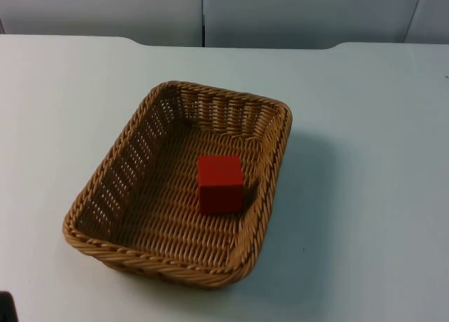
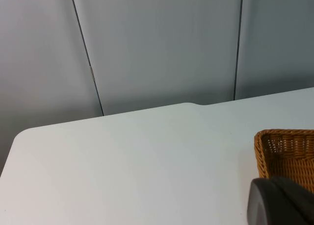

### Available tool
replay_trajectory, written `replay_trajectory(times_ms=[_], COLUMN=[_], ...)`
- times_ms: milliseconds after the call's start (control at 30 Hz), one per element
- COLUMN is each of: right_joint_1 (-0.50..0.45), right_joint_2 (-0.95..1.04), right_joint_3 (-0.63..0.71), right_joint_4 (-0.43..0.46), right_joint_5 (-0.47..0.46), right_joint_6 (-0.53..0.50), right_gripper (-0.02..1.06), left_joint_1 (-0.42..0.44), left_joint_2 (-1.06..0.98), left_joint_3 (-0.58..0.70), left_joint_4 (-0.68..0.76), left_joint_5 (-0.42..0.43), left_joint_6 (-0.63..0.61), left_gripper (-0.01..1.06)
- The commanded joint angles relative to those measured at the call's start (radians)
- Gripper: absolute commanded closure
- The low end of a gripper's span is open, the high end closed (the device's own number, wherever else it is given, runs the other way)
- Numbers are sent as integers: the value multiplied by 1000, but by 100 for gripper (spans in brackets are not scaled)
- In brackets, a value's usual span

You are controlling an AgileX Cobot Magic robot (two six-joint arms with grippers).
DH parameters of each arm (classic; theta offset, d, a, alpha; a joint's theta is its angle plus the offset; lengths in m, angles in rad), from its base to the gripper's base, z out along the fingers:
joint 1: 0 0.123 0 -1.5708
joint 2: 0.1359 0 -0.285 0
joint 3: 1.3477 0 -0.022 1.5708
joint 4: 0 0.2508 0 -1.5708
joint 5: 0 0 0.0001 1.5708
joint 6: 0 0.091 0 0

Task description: Pick up the basket with the left hand and place the cube into the basket with the right hand.

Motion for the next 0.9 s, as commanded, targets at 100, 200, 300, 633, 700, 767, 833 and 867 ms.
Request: replay_trajectory(times_ms=[100,200,300,633,700,767,833,867], right_joint_1=[1,1,1,1,1,1,1,1], right_joint_2=[-5,-5,-5,-5,-5,-5,-5,-5], right_joint_3=[4,4,4,4,4,4,4,4], right_joint_4=[-7,-7,-7,-7,-7,-7,-7,-7], right_joint_5=[20,54,117,516,592,739,801,878], right_joint_6=[-232,-232,-232,-205,-175,-100,-90,-103], right_gripper=[105,105,105,105,105,105,105,105], left_joint_1=[-2,-2,-2,-2,-2,-2,-2,-2], left_joint_2=[-5,-5,-5,-5,-5,-5,-5,-5], left_joint_3=[6,6,6,6,6,6,6,6], left_joint_4=[-11,-11,-11,-11,-11,-11,-11,-11], left_joint_5=[-3,-3,-3,-3,-3,-3,-3,-3], left_joint_6=[-7,-7,-7,-7,-7,-7,-7,-7], left_gripper=[105,105,105,105,105,105,105,105])
